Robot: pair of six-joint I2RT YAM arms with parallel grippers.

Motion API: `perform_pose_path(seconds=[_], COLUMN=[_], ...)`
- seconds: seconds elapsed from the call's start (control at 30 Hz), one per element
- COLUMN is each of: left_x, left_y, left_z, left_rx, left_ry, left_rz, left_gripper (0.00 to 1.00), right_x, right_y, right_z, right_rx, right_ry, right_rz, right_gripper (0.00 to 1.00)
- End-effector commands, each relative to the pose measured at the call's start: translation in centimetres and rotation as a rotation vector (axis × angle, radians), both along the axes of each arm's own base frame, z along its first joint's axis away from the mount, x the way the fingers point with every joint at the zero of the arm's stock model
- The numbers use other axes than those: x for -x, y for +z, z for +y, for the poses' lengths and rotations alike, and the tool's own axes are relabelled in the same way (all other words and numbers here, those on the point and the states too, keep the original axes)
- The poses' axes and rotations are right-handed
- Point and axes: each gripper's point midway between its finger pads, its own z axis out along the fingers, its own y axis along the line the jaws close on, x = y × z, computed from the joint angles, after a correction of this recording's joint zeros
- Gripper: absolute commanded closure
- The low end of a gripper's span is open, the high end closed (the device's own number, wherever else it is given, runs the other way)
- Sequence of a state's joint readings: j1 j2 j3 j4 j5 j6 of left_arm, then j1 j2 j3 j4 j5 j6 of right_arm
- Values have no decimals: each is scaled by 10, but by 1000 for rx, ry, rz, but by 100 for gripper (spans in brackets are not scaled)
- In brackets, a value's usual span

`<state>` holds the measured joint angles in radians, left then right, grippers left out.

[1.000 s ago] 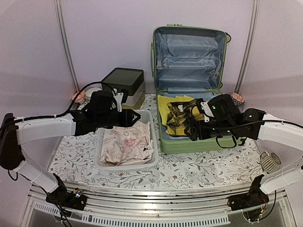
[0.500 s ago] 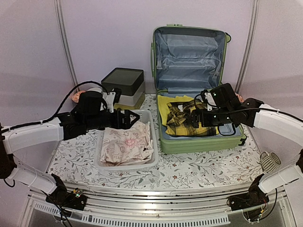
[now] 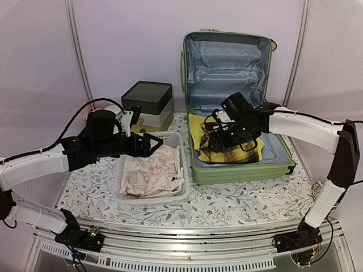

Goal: Open, take out, and arrange the luggage
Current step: Pick up the clothes from the opened luggage.

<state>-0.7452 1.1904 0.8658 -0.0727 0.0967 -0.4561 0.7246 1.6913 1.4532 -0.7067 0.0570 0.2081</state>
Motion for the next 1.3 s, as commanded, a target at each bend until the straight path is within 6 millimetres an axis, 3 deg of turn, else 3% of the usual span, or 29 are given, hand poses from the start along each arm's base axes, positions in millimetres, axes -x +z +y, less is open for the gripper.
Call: perform_pose_path(seconds=[0.0,0.3,0.63,0.77,0.83,1.03,1.27], left_x=[3,9,11,10,9,8,7], left_y=[5,9,18,17,18,23,25], left_z=[1,6,12,11,11,11,10], left_rx=[-10,-1,9,-8,-16,-14,-9], left_ry=[-10,-10,5,3,2,4,1], left_rz=[-13,-18,-38,-38,-37,-48,-53], left_gripper=[6,6,5,5,5,4,5], right_x=[10,9,-10,-16,-18,-19,-16], right_y=[-18,-49,-91,-99,-95,-59,-14], right_z=[14,14,12,11,10,10,9], right_rx=[85,144,230,249,251,204,134], right_ry=[29,-1,-43,-58,-63,-64,-37], right_rz=[35,36,11,-7,-20,-83,-108], right_gripper=[11,5,3,6,12,59,89])
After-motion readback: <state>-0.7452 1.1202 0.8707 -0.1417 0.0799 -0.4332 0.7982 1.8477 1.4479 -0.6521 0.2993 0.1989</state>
